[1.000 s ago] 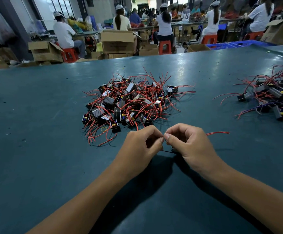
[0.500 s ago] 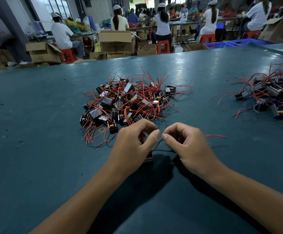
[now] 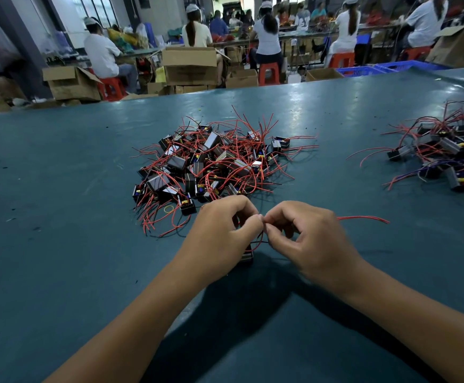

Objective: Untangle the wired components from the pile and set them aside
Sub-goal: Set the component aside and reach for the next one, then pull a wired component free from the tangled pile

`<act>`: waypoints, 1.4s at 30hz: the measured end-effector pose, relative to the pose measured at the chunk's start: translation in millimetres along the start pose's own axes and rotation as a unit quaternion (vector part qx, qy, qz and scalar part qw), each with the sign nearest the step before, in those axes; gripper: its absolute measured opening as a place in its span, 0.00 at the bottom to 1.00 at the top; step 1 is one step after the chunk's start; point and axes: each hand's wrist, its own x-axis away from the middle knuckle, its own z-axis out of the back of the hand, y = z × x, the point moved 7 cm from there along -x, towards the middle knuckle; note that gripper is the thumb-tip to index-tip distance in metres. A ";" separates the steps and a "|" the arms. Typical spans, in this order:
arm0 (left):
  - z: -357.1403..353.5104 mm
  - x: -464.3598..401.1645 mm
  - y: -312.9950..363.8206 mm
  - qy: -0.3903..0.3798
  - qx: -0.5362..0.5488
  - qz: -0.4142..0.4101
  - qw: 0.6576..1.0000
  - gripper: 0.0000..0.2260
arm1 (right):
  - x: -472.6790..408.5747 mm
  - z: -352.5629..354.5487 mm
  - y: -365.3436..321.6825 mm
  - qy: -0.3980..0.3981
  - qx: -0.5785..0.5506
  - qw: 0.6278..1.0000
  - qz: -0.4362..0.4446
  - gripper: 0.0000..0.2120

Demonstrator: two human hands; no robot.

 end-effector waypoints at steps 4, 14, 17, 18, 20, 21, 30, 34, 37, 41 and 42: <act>-15.2 5.7 -26.1 -0.065 0.286 0.255 0.921 0.14 | -0.2 1.0 -16.9 0.006 0.099 0.990 0.101 0.05; 18.9 -0.7 9.1 -0.022 -0.075 -0.151 0.985 0.05 | -0.6 2.7 -10.1 -0.002 0.081 0.991 0.104 0.03; 18.2 1.5 14.7 -0.021 -0.127 -0.208 0.970 0.05 | 0.0 2.3 -9.4 -0.007 0.066 0.992 0.104 0.06; 19.2 2.2 16.1 -0.015 -0.137 -0.219 0.966 0.05 | 0.1 2.4 -9.3 -0.010 0.064 0.993 0.104 0.06; 20.7 3.4 18.6 -0.010 -0.154 -0.246 0.957 0.06 | 0.1 1.9 -9.5 -0.016 0.065 0.992 0.105 0.05; 21.1 3.8 20.4 -0.011 -0.164 -0.260 0.952 0.06 | 0.2 1.5 -9.6 -0.019 0.067 0.992 0.106 0.03; 10.7 7.2 23.1 -0.024 -0.191 -0.276 0.942 0.10 | 1.0 2.3 -12.6 -0.032 0.077 0.990 0.113 0.01; 4.8 4.8 11.2 -0.053 -0.087 -0.172 0.980 0.06 | 0.1 2.4 -11.3 -0.030 0.062 0.992 0.103 0.02; 3.4 5.0 3.4 -0.075 -0.013 -0.097 0.992 0.07 | 0.5 1.2 -10.7 -0.029 0.058 0.993 0.098 0.02; 4.9 4.4 -0.8 -0.094 0.036 -0.035 0.994 0.08 | -1.4 -0.3 -12.9 -0.023 0.061 0.993 0.102 0.02; 4.4 3.9 -3.8 -0.093 0.065 -0.002 0.994 0.10 | -1.5 -0.7 -14.0 -0.022 0.063 0.992 0.106 0.02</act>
